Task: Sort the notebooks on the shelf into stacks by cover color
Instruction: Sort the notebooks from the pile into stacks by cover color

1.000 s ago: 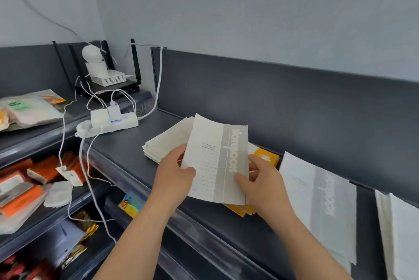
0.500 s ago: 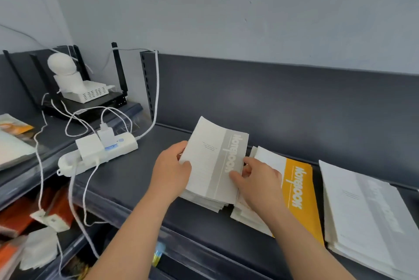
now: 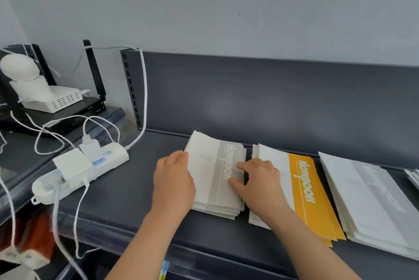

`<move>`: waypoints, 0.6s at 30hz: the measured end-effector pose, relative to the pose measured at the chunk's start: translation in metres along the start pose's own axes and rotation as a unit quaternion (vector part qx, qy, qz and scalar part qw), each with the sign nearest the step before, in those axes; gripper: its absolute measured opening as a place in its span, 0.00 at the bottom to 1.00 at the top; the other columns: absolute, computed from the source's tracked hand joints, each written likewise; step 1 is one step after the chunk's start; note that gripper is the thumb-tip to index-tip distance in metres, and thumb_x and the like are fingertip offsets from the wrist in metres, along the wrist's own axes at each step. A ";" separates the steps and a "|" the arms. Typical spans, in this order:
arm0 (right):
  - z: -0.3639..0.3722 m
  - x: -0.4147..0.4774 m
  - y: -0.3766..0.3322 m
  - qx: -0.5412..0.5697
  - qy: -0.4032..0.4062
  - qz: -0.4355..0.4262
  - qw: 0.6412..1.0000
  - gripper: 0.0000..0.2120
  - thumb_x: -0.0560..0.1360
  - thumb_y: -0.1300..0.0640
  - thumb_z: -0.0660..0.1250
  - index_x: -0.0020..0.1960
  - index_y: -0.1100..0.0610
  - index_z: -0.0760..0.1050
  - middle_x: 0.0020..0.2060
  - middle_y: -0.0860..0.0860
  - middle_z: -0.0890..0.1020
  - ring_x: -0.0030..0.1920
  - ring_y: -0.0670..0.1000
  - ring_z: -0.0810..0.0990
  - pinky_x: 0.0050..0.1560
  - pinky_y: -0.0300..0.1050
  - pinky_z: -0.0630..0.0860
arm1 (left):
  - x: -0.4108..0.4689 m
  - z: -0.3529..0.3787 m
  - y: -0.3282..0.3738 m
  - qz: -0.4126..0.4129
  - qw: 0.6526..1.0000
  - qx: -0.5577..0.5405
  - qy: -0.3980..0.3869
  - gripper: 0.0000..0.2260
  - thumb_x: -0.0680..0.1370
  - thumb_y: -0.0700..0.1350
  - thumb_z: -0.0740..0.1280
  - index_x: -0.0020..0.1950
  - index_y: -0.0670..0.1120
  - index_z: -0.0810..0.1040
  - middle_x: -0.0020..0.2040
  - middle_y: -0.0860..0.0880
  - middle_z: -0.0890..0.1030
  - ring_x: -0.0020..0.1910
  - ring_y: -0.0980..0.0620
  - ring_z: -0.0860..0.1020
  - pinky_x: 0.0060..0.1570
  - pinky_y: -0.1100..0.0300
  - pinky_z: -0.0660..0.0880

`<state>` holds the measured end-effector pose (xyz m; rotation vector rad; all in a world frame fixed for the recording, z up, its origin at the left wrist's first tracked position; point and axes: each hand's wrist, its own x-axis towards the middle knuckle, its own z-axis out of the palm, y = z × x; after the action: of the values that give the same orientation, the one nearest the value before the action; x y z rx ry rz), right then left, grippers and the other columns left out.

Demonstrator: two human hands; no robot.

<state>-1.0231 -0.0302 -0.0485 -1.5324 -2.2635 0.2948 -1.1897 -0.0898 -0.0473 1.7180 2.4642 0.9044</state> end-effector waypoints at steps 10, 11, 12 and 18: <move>-0.047 -0.034 0.043 0.033 0.134 0.052 0.989 0.19 0.78 0.49 0.61 0.68 0.52 0.70 0.67 0.45 0.73 0.64 0.47 0.73 0.60 0.36 0.66 | -0.018 0.004 0.070 0.130 0.986 -0.108 -0.002 0.12 0.80 0.44 0.61 0.60 0.45 0.78 0.57 0.50 0.80 0.58 0.50 0.74 0.55 0.60 0.69; -0.051 -0.039 0.049 0.025 0.138 0.062 0.988 0.19 0.78 0.49 0.61 0.68 0.52 0.71 0.67 0.45 0.73 0.64 0.47 0.73 0.60 0.37 0.66 | -0.022 0.007 0.079 0.143 0.983 -0.118 -0.008 0.12 0.80 0.44 0.61 0.60 0.46 0.79 0.56 0.50 0.81 0.57 0.51 0.75 0.54 0.62 0.69; -0.056 -0.044 0.055 0.017 0.140 0.070 0.988 0.18 0.78 0.50 0.60 0.67 0.52 0.71 0.66 0.46 0.74 0.63 0.48 0.73 0.59 0.37 0.67 | -0.026 0.011 0.088 0.154 0.980 -0.127 -0.014 0.12 0.80 0.46 0.60 0.62 0.48 0.78 0.58 0.52 0.80 0.58 0.53 0.74 0.55 0.64 0.69; -0.084 -0.084 0.104 0.001 0.149 0.120 0.982 0.19 0.79 0.49 0.59 0.68 0.52 0.70 0.66 0.46 0.74 0.65 0.48 0.72 0.61 0.38 0.67 | -0.050 0.036 0.144 0.202 0.966 -0.146 -0.062 0.17 0.81 0.51 0.57 0.69 0.54 0.71 0.66 0.57 0.74 0.65 0.59 0.70 0.59 0.69 0.65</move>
<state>-0.8720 -0.0723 -0.0289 -1.7226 -1.8532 0.1227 -1.0343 -0.0829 -0.0277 2.1203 1.8211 1.0809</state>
